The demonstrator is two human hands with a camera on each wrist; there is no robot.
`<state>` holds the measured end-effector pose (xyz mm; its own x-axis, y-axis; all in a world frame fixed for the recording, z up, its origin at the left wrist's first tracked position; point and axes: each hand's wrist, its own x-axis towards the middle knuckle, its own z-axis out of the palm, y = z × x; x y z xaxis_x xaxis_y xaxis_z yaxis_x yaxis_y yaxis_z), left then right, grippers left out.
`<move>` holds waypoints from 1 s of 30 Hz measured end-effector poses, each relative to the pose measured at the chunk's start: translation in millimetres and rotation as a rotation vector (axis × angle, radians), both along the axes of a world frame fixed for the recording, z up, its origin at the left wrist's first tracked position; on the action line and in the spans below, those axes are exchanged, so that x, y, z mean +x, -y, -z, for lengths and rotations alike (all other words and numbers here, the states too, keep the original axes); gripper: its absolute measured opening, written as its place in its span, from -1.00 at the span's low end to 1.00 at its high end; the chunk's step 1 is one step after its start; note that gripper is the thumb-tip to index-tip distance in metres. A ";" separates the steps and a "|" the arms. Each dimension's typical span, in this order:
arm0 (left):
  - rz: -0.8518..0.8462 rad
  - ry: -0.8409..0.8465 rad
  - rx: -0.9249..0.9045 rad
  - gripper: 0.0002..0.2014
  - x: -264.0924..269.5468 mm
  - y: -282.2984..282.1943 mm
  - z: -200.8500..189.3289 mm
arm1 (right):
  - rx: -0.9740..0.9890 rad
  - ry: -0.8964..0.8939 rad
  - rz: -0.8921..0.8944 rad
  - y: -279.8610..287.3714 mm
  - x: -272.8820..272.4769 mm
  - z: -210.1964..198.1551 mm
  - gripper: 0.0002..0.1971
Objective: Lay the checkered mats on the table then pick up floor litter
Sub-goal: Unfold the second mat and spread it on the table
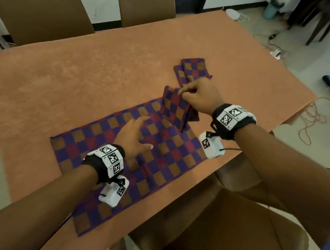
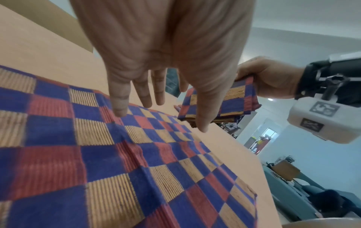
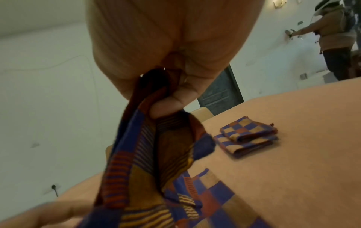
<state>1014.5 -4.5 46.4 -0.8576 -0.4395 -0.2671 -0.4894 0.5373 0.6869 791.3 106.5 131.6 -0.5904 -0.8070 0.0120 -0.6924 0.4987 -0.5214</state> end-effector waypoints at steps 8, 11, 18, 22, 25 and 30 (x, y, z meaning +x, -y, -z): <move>-0.291 -0.330 0.455 -0.44 83.5 17.6 -39.2 | -0.227 0.495 -0.082 18.2 111.6 -15.6 -0.78; -0.437 -0.366 0.542 -0.74 110.3 27.6 -41.8 | -0.238 0.597 -0.118 22.3 142.3 -17.4 -0.73; -0.505 -0.328 0.438 -0.85 176.9 30.2 -56.3 | -0.031 0.364 -0.156 24.4 192.4 -9.4 -0.78; -0.595 -0.342 0.481 -0.80 220.2 19.7 -66.2 | 0.162 0.128 -0.359 18.4 243.1 -7.8 -0.75; -0.700 -0.395 0.491 -0.73 255.6 4.3 -75.2 | 0.089 0.111 -0.568 12.9 296.9 -2.6 -0.54; -0.853 -0.477 0.542 -0.81 319.4 -23.0 -91.1 | -0.058 0.466 -0.638 8.9 394.9 19.9 -0.46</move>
